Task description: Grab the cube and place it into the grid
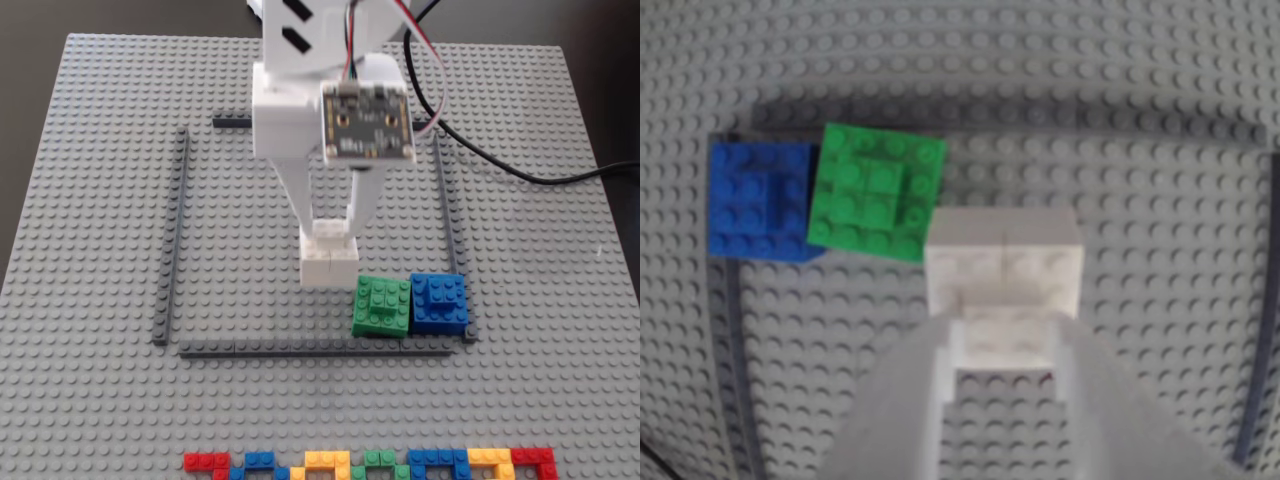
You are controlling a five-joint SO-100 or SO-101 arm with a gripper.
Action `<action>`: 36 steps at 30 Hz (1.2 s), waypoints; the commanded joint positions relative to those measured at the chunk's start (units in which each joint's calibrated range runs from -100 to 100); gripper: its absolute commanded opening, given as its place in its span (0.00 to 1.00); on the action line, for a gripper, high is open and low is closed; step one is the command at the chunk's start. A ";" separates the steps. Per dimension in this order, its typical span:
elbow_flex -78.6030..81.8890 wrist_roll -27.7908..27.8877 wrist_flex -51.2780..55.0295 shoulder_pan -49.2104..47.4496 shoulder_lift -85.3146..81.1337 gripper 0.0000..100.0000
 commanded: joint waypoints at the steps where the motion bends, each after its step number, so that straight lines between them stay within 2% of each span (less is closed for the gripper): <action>1: -6.37 -0.10 -0.81 1.34 1.18 0.02; 36: -11.08 -1.22 -3.30 -0.14 10.38 0.02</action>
